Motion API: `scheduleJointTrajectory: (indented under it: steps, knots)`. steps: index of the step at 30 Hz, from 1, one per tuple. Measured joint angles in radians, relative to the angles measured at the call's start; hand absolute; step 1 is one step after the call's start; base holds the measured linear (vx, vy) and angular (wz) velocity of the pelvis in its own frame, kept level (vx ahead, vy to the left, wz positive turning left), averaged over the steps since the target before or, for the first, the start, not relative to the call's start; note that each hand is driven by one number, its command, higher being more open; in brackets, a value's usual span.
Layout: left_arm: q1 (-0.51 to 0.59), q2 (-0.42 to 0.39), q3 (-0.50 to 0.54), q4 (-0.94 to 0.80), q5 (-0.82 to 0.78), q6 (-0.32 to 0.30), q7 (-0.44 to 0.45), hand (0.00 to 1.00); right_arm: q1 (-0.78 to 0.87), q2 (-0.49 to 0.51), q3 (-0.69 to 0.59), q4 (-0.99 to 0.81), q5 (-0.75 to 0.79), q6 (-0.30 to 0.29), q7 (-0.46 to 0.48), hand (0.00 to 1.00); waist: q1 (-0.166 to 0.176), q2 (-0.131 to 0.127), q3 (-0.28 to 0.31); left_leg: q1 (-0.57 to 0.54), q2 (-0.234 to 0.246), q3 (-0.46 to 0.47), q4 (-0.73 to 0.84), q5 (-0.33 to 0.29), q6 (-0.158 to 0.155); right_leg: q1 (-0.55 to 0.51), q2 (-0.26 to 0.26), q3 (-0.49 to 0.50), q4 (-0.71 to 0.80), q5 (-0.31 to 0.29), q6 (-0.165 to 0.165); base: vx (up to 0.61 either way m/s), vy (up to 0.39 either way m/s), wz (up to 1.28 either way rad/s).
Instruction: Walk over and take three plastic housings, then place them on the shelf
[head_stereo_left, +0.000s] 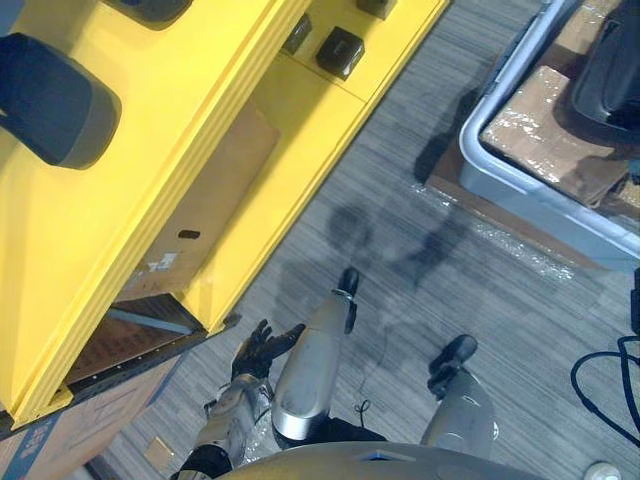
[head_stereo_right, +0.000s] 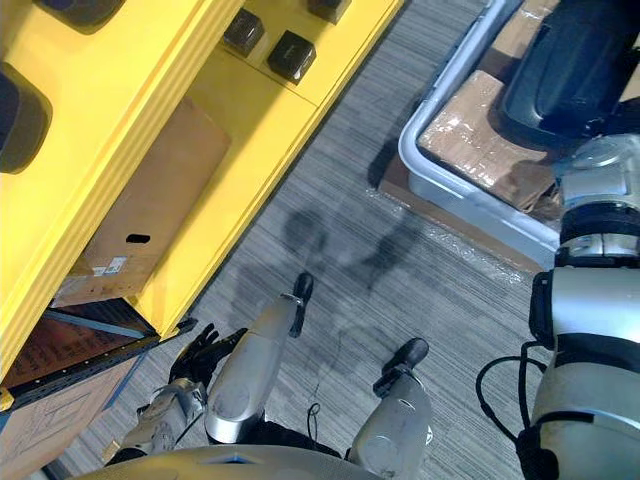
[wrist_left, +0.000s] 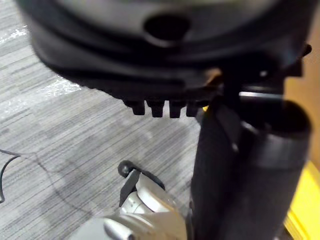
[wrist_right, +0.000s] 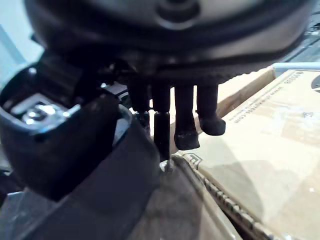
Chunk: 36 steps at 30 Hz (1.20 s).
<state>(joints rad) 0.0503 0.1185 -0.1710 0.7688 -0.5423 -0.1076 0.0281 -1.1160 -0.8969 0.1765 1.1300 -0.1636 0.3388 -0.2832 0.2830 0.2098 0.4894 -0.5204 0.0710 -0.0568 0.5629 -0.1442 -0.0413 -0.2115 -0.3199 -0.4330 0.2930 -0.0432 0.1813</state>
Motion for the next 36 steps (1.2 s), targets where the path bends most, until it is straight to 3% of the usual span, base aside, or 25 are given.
scheduleJointTrajectory:
  steps: [7,13,19,24,29,31,36]
  knots:
    - [0.072,0.054,0.015,-0.209,0.004,-0.018,0.083,1.0,0.131,0.096,0.061,-0.163,-0.029,-0.033,-0.038,0.0,-0.049,-0.118,-0.004,0.096,0.028,0.029,-0.065,0.016,-0.02,0.066,0.029,0.016,-0.05,0.01,-0.013,-0.02,-0.046,-0.11]
    - [0.075,0.087,0.027,-0.543,0.085,0.038,0.115,1.0,0.21,0.143,0.062,-0.257,-0.068,-0.041,-0.055,0.0,-0.099,-0.164,0.0,0.161,0.044,0.056,-0.12,0.04,-0.028,0.112,0.051,0.034,-0.107,0.043,-0.025,-0.04,-0.014,-0.14]
    - [0.015,0.132,0.024,-0.699,0.085,0.13,0.072,1.0,0.269,0.146,0.043,-0.375,-0.12,-0.041,-0.053,0.0,-0.137,-0.182,-0.001,0.201,0.062,0.094,-0.153,0.053,-0.034,0.124,0.073,0.073,-0.145,0.071,-0.038,-0.03,-0.007,-0.21]
    - [-0.155,0.181,-0.021,-0.707,0.062,0.218,0.019,1.0,0.272,0.147,0.034,-0.406,-0.186,-0.041,-0.046,0.0,-0.158,-0.186,-0.001,0.218,0.079,0.128,-0.181,0.069,-0.039,0.121,0.093,0.109,-0.191,0.11,-0.05,-0.03,0.003,-0.23]
    - [-0.365,0.199,-0.047,-0.627,-0.128,0.293,-0.009,1.0,0.229,0.177,0.034,-0.408,-0.2,-0.041,-0.032,0.0,-0.178,-0.189,-0.001,0.213,0.085,0.152,-0.208,0.088,-0.043,0.091,0.102,0.137,-0.211,0.136,-0.06,-0.04,0.002,-0.17]
    - [-0.47,0.194,-0.08,-0.536,-0.245,0.35,-0.012,1.0,0.183,0.207,0.044,-0.396,-0.222,-0.043,-0.029,0.0,-0.189,-0.19,-0.001,0.209,0.088,0.166,-0.216,0.093,-0.043,0.073,0.103,0.151,-0.214,0.144,-0.063,-0.03,0.017,-0.22]
    - [-0.593,0.152,-0.136,-0.369,-0.412,0.416,-0.001,1.0,0.077,0.243,0.076,-0.377,-0.222,-0.067,-0.066,0.0,-0.211,-0.193,0.0,0.181,0.096,0.179,-0.217,0.104,-0.043,0.034,0.112,0.169,-0.217,0.159,-0.07,-0.01,0.001,-0.11]
